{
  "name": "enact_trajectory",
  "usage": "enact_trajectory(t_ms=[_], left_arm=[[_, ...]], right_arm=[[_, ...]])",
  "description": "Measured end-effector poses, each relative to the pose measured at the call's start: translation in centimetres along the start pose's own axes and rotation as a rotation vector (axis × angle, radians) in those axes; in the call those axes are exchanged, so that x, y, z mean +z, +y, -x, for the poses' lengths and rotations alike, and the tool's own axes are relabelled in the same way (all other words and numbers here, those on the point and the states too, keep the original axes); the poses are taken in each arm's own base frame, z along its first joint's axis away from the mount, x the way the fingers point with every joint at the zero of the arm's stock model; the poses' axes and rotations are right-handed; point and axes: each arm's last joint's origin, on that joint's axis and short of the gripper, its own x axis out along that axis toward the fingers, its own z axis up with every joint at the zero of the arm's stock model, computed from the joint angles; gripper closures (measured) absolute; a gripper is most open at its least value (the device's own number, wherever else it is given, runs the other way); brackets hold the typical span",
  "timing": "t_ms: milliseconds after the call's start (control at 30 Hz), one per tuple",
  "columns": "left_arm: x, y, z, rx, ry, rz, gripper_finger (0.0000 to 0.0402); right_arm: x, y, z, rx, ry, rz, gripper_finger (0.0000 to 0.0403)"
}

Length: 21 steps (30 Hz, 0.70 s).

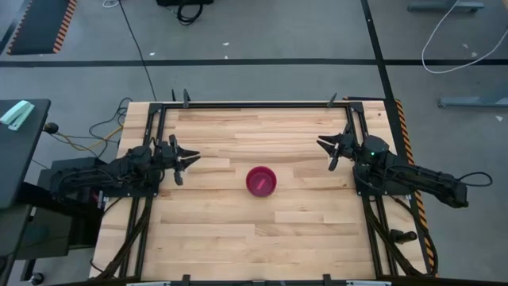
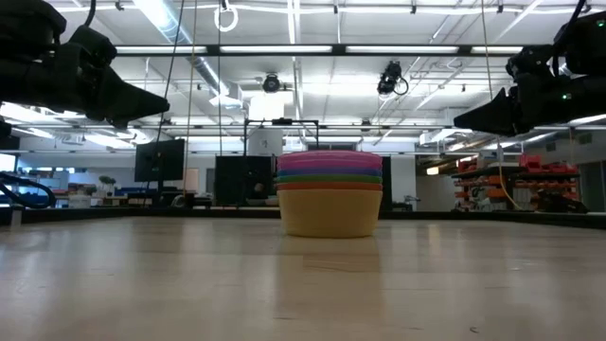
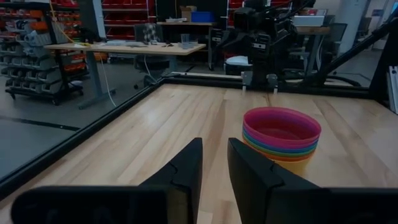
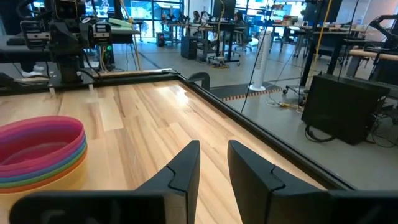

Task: Nest bowls inside each other
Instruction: Return to Home Position

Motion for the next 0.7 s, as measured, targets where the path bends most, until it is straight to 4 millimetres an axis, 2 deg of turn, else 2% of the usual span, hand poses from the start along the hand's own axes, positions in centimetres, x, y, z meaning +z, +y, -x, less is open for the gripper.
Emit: enact_trajectory(t_ms=[700], left_arm=[[0.04,-0.01,0.00,-0.002,-0.003,-0.001,0.0315]], right_arm=[[0.01,0.00,0.00,0.000,0.000,0.000,0.0311]])
